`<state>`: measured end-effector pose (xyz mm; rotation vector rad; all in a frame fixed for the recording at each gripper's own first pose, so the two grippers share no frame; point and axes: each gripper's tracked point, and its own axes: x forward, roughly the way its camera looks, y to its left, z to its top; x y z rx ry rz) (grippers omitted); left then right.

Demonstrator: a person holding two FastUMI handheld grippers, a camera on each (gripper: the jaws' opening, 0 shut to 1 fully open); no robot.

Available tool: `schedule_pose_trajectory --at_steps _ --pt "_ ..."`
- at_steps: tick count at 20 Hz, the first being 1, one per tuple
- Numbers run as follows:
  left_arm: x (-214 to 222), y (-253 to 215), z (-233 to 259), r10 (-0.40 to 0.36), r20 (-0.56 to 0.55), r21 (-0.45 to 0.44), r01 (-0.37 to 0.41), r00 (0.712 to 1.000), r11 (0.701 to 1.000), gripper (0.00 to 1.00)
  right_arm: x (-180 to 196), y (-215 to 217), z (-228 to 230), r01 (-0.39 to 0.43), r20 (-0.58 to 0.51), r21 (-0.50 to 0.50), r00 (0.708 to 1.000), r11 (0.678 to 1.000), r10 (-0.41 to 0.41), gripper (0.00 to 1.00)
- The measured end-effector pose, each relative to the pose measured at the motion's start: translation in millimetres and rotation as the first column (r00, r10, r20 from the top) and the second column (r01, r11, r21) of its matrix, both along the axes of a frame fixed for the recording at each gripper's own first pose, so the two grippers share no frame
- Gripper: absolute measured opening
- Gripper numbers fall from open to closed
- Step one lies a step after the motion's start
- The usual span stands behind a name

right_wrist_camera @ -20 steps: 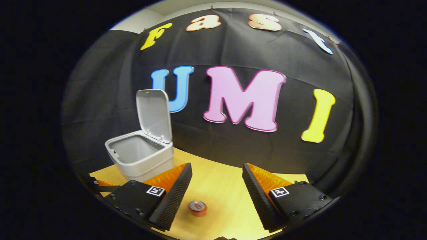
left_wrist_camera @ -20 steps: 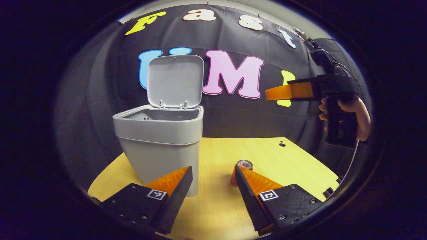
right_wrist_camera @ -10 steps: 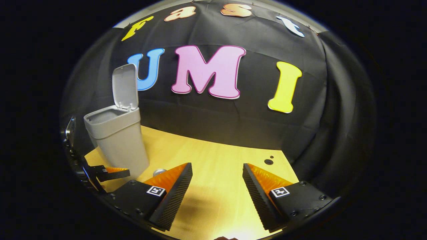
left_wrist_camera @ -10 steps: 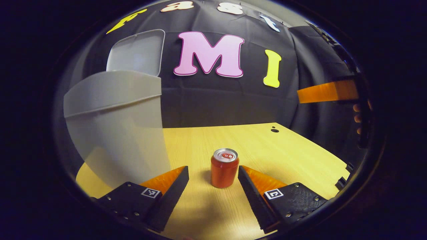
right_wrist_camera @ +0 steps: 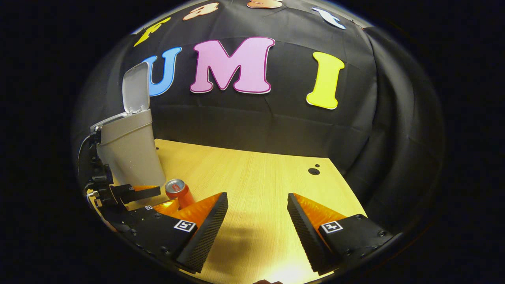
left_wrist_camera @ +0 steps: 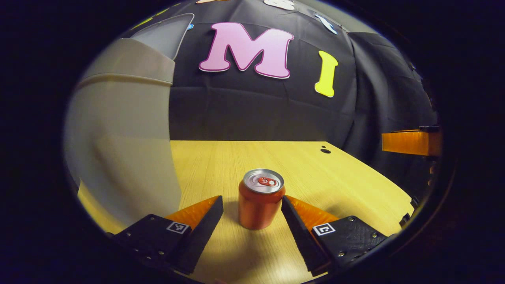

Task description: Press the lid of the desktop garbage bin to open it, pick up the crumpled paper on the desktop and throw it into the bin, then pick up the pop can on the desktop and drop it into the bin, and finally close the garbage bin lid.

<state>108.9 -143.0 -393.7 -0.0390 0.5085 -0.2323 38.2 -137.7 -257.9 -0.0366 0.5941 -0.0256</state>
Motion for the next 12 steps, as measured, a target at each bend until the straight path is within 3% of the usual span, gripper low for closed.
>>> schedule_pose_trajectory --at_steps 12 --pt "40.7 -20.6 -20.8 -0.064 0.025 0.028 0.063 0.998 0.998 0.99 -12.8 -8.2 -45.3 0.034 -0.047 0.023 0.998 0.999 -0.033 0.98"
